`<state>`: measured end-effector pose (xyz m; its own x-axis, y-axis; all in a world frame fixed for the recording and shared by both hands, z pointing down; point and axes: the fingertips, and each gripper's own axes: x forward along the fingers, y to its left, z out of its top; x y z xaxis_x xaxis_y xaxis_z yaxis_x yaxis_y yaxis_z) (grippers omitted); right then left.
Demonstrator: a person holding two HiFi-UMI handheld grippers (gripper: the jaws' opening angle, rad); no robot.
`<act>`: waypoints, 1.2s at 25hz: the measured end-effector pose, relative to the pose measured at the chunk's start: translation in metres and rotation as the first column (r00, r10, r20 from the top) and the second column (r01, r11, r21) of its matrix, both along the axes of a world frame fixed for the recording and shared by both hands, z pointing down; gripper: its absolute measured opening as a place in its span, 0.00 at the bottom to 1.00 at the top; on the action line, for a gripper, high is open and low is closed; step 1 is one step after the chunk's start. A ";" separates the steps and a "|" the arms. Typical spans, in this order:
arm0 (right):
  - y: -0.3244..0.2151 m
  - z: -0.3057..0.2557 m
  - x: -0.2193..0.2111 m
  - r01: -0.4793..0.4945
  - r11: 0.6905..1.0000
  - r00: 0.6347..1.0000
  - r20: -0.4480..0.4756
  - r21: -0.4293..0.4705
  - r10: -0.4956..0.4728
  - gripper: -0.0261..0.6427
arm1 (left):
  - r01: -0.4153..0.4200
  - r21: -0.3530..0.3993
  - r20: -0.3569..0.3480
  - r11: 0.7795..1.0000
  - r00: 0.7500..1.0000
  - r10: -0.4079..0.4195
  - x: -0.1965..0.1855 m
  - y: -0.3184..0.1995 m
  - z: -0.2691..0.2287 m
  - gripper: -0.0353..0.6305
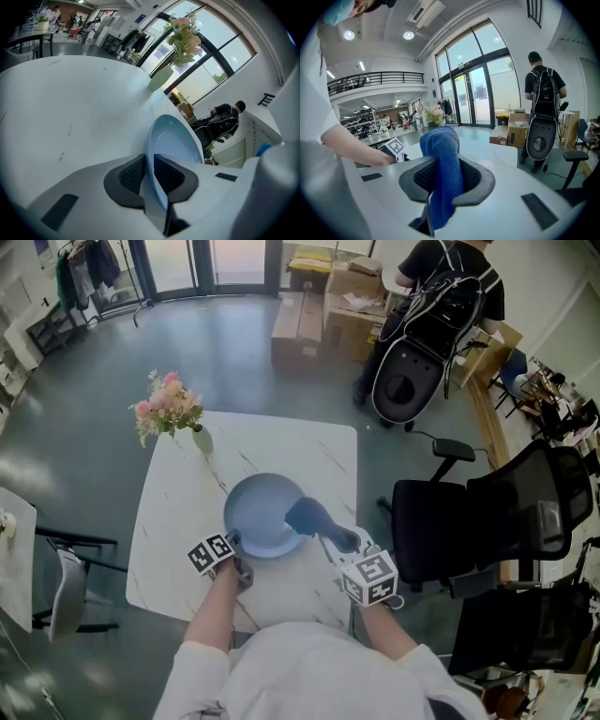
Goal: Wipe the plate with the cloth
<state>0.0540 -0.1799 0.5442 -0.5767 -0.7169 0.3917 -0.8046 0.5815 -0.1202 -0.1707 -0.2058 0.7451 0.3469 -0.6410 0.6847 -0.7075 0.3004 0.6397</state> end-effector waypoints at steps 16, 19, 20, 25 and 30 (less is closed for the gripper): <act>0.005 -0.002 -0.009 0.020 1.000 1.000 0.017 0.007 -0.020 0.18 | -0.047 0.152 0.107 0.987 0.994 0.031 -0.019 -0.002 -0.042 0.31; 0.005 -0.004 -0.009 0.023 1.000 1.000 0.022 0.011 -0.023 0.18 | -0.119 0.221 0.175 0.968 0.981 0.081 -0.016 -0.003 -0.064 0.24; 0.006 -0.004 -0.010 0.025 1.000 0.999 0.025 0.013 -0.025 0.18 | -0.140 0.245 0.202 0.959 0.975 0.091 -0.016 -0.003 -0.072 0.19; 0.010 -0.006 -0.014 0.033 0.999 0.999 0.029 0.016 -0.034 0.18 | -0.221 0.333 0.271 0.917 0.954 0.131 -0.009 0.002 -0.104 0.12; 0.013 -0.008 -0.017 0.037 0.999 0.999 0.032 0.022 -0.038 0.18 | -0.295 0.427 0.310 0.855 0.936 0.169 0.009 0.010 -0.148 0.11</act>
<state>0.0367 -0.1668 0.5366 -0.6154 -0.7028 0.3569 -0.7782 0.6137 -0.1333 -0.1613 -0.1961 0.5971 0.3822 -0.8255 0.4153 -0.8740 -0.1768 0.4527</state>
